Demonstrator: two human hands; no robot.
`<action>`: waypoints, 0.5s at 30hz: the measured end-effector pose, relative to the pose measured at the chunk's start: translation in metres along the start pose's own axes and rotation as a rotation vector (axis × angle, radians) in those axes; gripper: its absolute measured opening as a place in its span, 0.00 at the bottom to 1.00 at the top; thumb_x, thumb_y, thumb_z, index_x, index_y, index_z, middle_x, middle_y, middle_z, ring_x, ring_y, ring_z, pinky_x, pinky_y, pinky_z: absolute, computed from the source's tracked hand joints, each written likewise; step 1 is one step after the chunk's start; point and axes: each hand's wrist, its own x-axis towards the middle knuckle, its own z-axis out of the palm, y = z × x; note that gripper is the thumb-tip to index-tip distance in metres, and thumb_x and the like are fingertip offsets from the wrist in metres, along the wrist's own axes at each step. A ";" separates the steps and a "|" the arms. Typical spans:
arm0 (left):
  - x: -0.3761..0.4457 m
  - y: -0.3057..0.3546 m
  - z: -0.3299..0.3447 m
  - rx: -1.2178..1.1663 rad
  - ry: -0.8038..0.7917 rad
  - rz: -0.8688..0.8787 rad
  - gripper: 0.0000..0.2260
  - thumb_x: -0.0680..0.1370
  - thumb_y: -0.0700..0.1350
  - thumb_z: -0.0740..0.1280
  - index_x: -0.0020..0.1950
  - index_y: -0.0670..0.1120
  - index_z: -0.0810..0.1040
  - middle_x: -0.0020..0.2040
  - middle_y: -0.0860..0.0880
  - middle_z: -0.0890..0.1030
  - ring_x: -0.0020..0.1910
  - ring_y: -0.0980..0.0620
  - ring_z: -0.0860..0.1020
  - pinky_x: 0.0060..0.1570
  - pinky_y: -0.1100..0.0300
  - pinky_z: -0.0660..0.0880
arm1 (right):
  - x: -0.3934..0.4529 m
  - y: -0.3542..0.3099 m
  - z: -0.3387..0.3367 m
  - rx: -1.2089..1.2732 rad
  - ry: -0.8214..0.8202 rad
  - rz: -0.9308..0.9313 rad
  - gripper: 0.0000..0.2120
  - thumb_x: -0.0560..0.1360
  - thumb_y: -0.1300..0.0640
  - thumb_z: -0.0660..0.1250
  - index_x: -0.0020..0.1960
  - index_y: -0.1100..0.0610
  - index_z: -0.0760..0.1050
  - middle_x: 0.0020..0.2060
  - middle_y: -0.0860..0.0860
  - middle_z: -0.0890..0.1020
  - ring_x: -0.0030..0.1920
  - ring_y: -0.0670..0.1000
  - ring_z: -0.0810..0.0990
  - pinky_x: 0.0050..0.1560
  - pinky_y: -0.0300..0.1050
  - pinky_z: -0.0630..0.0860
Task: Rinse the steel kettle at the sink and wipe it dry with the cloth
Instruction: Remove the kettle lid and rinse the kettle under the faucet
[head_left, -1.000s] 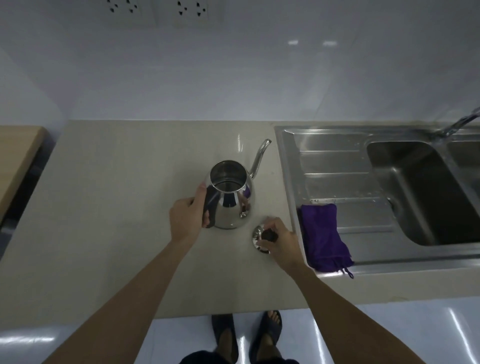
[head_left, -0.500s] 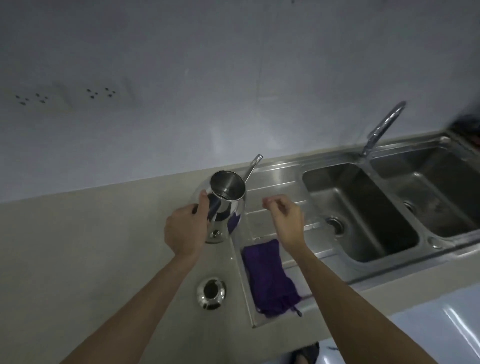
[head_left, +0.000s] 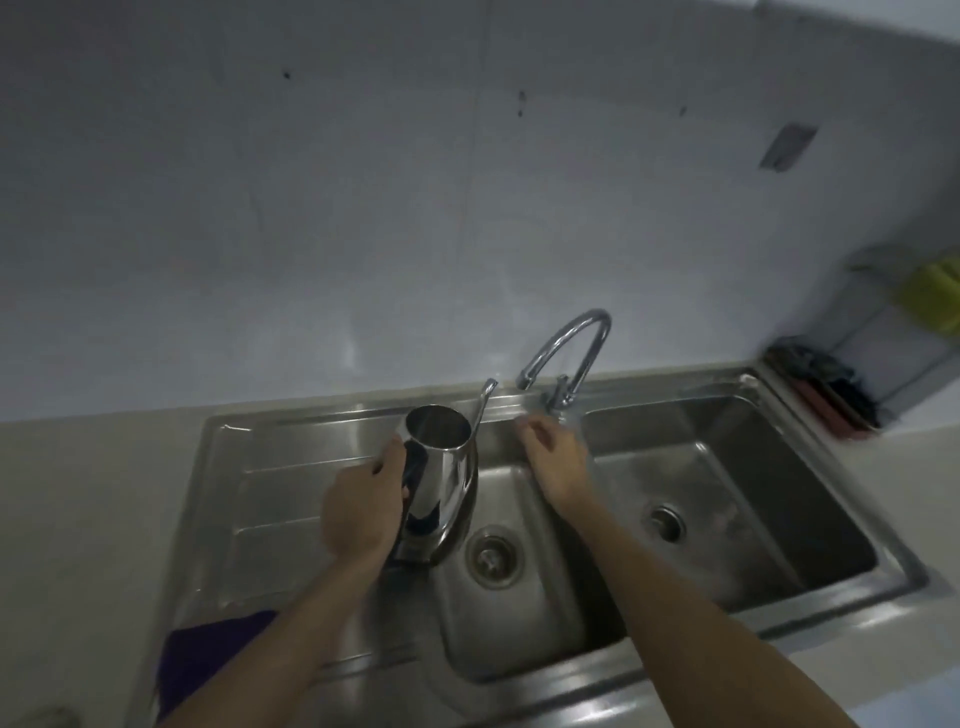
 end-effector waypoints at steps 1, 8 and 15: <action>-0.001 0.005 0.009 -0.004 -0.028 -0.036 0.33 0.74 0.71 0.53 0.24 0.48 0.76 0.23 0.50 0.78 0.29 0.45 0.79 0.35 0.57 0.72 | 0.009 0.005 -0.008 -0.026 0.017 -0.003 0.09 0.78 0.54 0.65 0.54 0.55 0.81 0.45 0.49 0.83 0.42 0.42 0.78 0.39 0.19 0.65; 0.011 0.037 0.105 -0.015 -0.051 -0.092 0.30 0.77 0.66 0.57 0.26 0.46 0.78 0.24 0.49 0.80 0.28 0.48 0.80 0.36 0.56 0.74 | 0.104 0.068 -0.052 -0.268 -0.130 -0.102 0.15 0.78 0.65 0.61 0.65 0.59 0.72 0.58 0.60 0.81 0.58 0.59 0.80 0.52 0.37 0.72; 0.020 0.040 0.137 -0.044 -0.040 -0.078 0.30 0.76 0.67 0.58 0.23 0.48 0.76 0.20 0.50 0.76 0.21 0.53 0.74 0.32 0.59 0.71 | 0.142 0.111 -0.042 -0.510 -0.436 -0.323 0.37 0.74 0.75 0.55 0.76 0.65 0.40 0.77 0.62 0.41 0.76 0.60 0.37 0.77 0.54 0.42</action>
